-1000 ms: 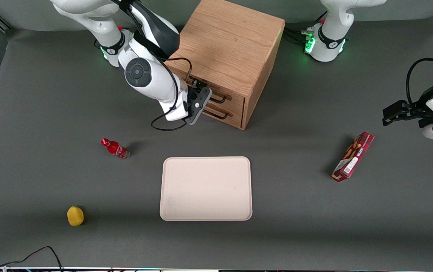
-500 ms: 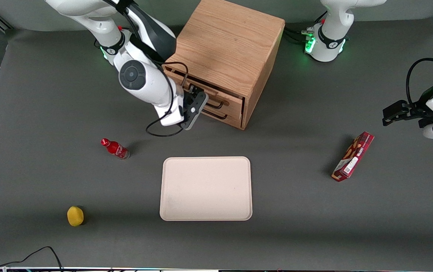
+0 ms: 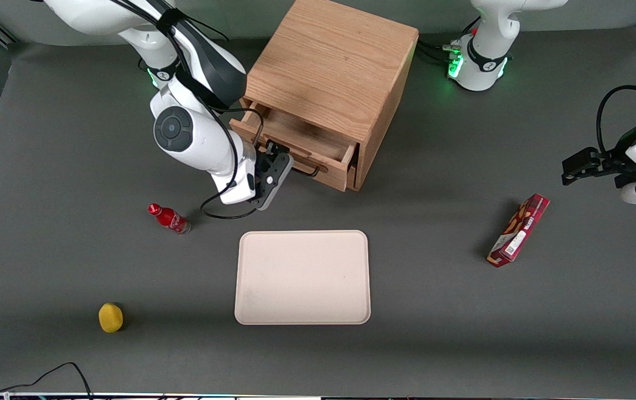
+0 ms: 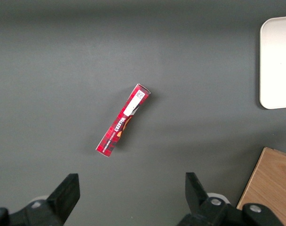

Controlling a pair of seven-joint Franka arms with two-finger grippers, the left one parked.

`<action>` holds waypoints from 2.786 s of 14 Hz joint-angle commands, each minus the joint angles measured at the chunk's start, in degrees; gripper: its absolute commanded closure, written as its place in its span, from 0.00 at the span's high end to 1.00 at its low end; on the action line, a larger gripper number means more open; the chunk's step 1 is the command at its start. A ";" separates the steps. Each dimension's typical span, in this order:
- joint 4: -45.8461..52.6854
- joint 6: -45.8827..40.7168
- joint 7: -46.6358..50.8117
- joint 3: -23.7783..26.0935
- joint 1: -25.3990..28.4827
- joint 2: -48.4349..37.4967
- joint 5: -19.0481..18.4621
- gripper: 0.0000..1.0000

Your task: Open upper drawer

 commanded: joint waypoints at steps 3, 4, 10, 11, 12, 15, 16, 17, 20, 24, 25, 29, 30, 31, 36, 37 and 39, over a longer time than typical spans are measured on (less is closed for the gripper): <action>2.88 -1.08 -2.98 -1.77 0.20 2.46 -1.31 1.00; 3.23 -1.08 -3.59 -2.21 0.29 2.72 -1.31 1.00; 7.44 -3.45 -4.47 -3.79 0.82 5.35 -3.67 1.00; 8.23 -3.80 -4.47 -3.79 0.73 6.14 -4.47 1.00; 9.37 -4.33 -4.56 -3.79 0.64 7.11 -4.82 1.00; 13.15 -6.53 -4.56 -3.88 0.20 9.92 -7.37 1.00; 14.12 -7.14 -4.82 -3.88 0.20 10.28 -7.64 1.00; 14.74 -7.50 -5.69 -4.49 0.29 10.72 -7.90 1.00; 16.41 -8.64 -7.02 -5.72 0.20 11.34 -8.16 1.00; 18.52 -10.48 -8.69 -7.48 0.20 11.95 -7.99 1.00; 19.40 -10.92 -8.78 -7.57 0.20 12.13 -8.08 1.00; 21.69 -11.72 -8.69 -7.66 0.20 13.18 -8.17 1.00; 22.04 -12.15 -8.69 -7.66 0.29 13.27 -8.17 1.00; 22.56 -12.77 -8.69 -7.66 0.37 13.71 -8.25 1.00; 24.94 -15.58 -8.34 -7.66 0.20 14.07 -8.08 1.00; 25.38 -17.15 -7.99 -7.57 0.20 13.28 -7.73 1.00; 25.65 -20.49 -7.55 -7.49 0.29 11.18 -7.11 1.00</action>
